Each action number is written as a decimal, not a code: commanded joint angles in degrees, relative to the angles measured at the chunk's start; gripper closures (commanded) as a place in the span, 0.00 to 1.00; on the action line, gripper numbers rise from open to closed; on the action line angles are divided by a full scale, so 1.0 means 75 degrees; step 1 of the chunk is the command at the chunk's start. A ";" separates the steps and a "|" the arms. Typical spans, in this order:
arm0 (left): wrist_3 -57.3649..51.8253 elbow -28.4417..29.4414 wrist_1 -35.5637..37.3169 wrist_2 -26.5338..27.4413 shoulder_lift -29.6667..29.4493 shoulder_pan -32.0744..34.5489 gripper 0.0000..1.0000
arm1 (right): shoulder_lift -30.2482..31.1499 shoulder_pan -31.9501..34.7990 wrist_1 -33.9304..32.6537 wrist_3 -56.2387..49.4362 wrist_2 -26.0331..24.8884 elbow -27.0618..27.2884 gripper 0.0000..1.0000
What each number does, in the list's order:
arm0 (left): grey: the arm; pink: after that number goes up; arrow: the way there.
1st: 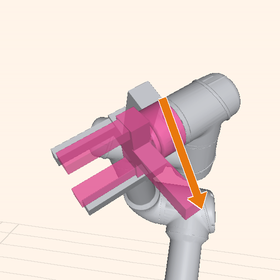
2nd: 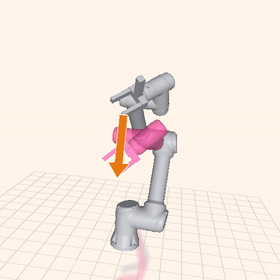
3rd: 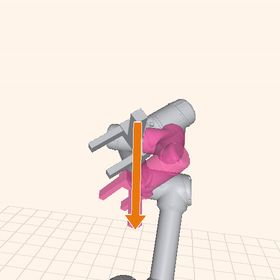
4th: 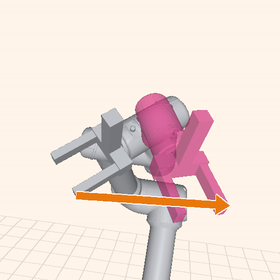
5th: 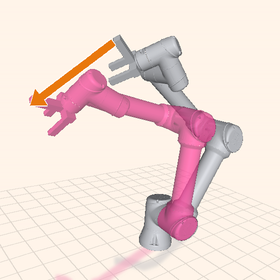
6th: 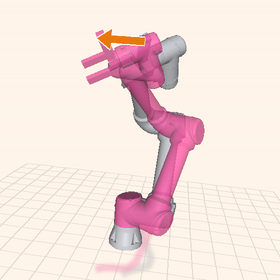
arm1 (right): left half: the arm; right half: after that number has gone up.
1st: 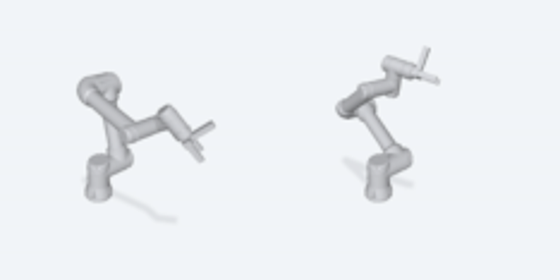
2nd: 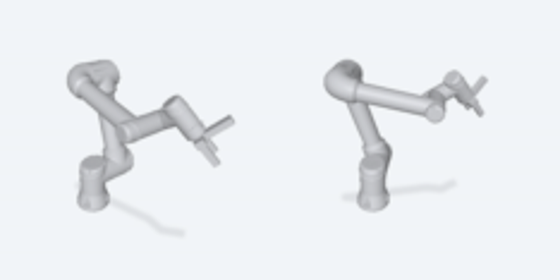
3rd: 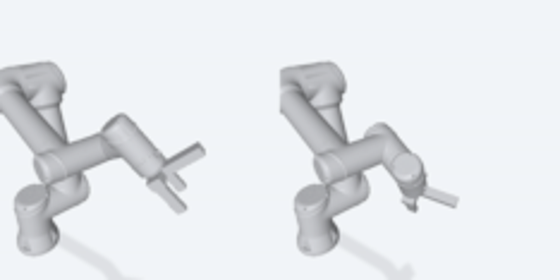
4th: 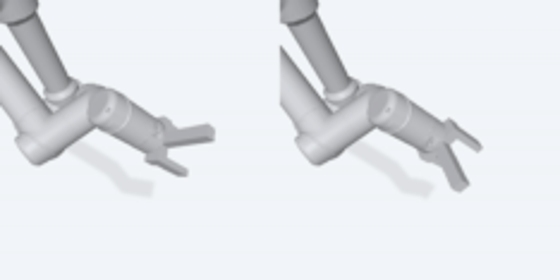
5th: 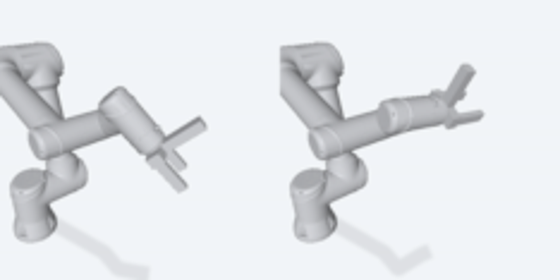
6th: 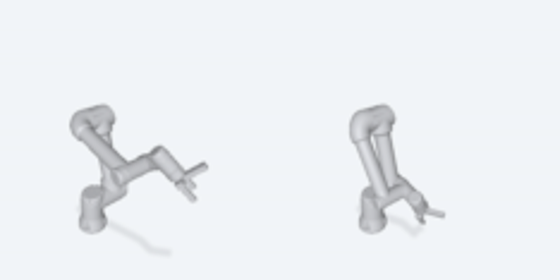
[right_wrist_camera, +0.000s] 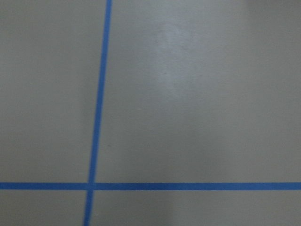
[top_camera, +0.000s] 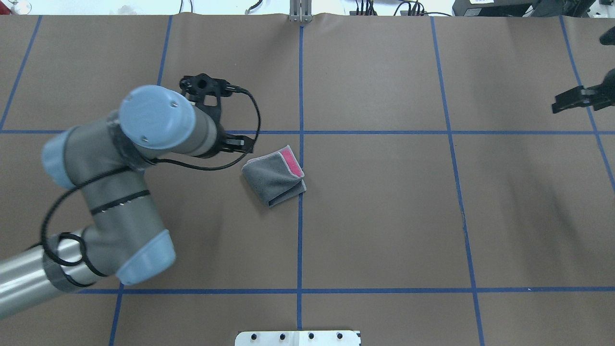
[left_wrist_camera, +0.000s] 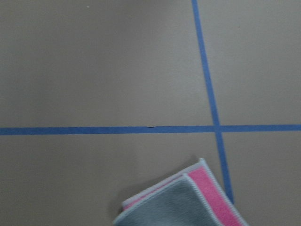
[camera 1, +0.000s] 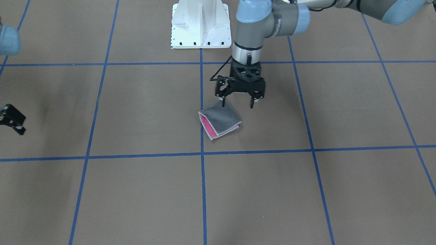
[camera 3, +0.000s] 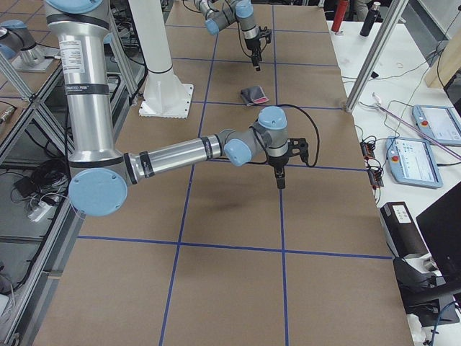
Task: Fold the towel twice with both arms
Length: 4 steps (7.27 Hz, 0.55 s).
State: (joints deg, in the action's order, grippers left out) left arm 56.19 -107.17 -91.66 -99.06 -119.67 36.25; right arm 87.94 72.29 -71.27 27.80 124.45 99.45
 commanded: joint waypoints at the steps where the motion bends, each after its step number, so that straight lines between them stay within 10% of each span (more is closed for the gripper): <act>1: -0.2432 -0.0453 0.0139 -0.1818 0.1397 0.1686 0.00 | 0.0485 0.1429 -0.0013 -0.2466 0.0596 -0.0764 0.00; 4: -0.6228 -0.0372 0.0185 -0.3475 0.2933 0.4463 0.00 | 0.0766 0.2615 -0.0234 -0.4289 0.1006 -0.1634 0.00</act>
State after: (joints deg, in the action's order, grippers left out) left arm 20.73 -110.35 -90.66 -120.23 -102.03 61.15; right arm 92.70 88.05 -71.72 0.79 130.43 89.32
